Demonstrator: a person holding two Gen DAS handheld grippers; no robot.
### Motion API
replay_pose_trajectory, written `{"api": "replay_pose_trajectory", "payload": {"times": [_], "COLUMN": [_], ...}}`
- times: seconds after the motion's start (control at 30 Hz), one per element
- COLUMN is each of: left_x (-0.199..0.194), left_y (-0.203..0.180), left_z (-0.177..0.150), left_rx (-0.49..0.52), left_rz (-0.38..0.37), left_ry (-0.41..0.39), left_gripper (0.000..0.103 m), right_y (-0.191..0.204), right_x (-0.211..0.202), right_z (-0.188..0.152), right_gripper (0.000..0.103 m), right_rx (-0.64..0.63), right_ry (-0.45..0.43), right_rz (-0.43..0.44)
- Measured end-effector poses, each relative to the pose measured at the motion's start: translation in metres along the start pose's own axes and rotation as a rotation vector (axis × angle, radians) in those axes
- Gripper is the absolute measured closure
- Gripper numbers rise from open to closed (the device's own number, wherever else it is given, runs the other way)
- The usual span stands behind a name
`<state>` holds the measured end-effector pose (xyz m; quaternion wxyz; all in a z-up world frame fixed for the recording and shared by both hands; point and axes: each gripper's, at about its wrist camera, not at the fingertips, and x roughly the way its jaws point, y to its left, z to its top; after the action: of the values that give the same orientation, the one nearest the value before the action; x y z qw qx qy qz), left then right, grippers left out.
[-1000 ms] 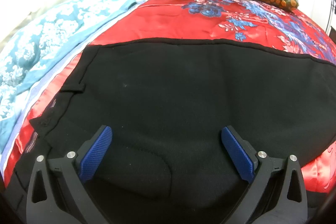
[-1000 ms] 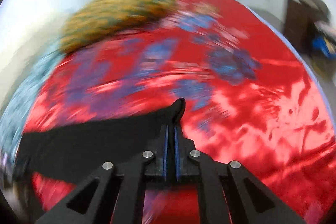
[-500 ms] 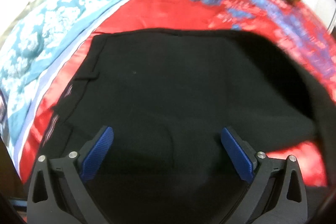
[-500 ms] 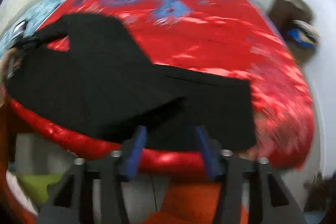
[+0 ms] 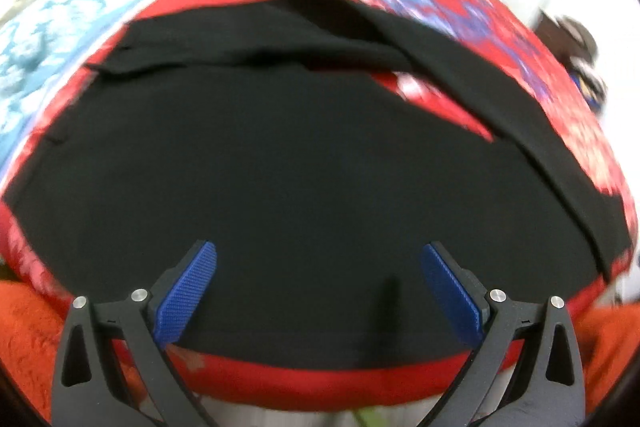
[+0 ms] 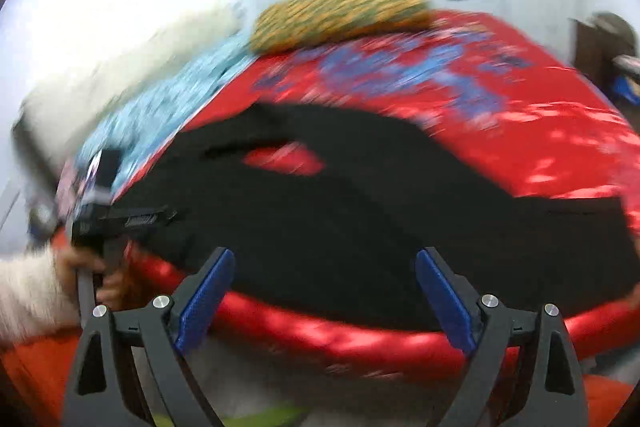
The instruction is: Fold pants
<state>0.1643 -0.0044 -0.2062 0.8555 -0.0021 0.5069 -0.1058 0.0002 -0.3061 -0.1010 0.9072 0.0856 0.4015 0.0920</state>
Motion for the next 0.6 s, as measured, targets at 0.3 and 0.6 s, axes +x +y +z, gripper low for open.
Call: {"api": "replay_pose_trajectory", "payload": {"times": [0.3,0.6], "left_x": [-0.013,-0.013], "left_y": [-0.003,0.002], "left_z": [0.008,0.02], "left_rx": [0.057,0.012], "left_rz": [0.008,0.014], "left_ry": [-0.092,-0.105], "left_gripper": [0.001,0.001], "right_y": [0.025,-0.004], "right_x": [0.041,0.029], "right_z": [-0.026,-0.025], "right_gripper": [0.012,0.012], "right_rx": [-0.126,0.006], "right_ry": [0.132,0.049], "right_rz": [-0.024,-0.231]}}
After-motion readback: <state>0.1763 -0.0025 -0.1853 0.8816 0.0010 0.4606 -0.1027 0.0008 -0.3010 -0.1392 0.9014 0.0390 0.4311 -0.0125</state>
